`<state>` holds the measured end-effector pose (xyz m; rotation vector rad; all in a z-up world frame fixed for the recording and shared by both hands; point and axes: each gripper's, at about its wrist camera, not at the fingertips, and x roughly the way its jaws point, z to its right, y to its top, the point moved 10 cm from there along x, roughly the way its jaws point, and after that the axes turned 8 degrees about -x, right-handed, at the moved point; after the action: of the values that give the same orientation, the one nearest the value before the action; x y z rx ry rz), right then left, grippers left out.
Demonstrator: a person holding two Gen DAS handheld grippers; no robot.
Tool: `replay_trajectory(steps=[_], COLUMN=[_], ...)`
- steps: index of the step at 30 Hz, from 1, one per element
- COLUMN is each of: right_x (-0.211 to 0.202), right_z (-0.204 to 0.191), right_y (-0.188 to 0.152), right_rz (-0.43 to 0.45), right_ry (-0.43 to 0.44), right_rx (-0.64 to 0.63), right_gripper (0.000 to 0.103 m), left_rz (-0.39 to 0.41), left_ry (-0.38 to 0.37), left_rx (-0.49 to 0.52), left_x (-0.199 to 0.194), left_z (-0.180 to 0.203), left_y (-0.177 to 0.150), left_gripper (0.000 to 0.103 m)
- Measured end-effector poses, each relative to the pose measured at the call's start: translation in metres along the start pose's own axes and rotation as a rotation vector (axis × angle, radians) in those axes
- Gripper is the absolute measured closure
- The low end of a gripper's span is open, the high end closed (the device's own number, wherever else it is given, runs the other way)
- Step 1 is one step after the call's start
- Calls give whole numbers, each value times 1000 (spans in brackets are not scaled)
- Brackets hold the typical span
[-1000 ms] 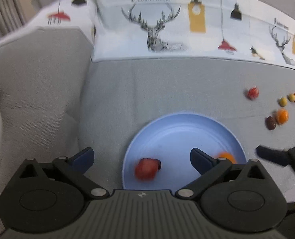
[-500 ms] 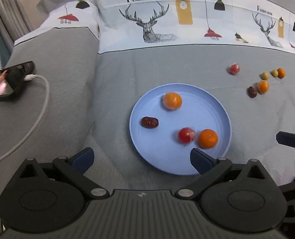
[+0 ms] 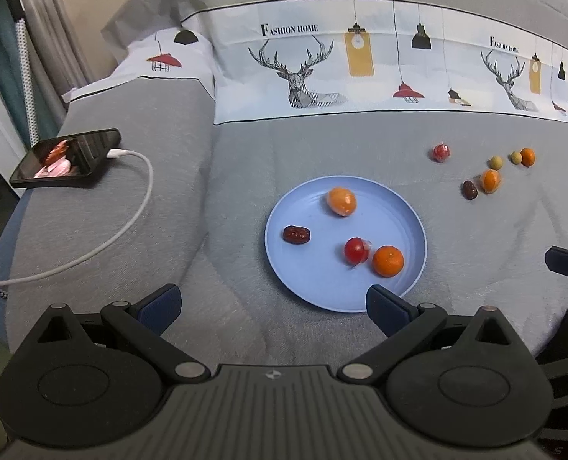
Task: Organize fruits
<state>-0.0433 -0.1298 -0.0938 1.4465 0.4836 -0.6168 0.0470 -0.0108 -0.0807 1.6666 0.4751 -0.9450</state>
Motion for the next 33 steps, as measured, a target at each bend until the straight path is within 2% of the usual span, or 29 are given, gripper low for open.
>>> replay_trajectory(steps=[12,33], right_x=[-24,-16], right_z=[-1,0], right_y=[0,-5], right_rz=[47,22], right_ry=[-12,-17], right_rx=[1,7], right_gripper=[1,1], left_rz=[20,5], left_ry=[-6,-16], left_rx=[0,9], left_x=[-20,-12], left_z=[4,6], left_y=[-9,-10], left_gripper=[0,0])
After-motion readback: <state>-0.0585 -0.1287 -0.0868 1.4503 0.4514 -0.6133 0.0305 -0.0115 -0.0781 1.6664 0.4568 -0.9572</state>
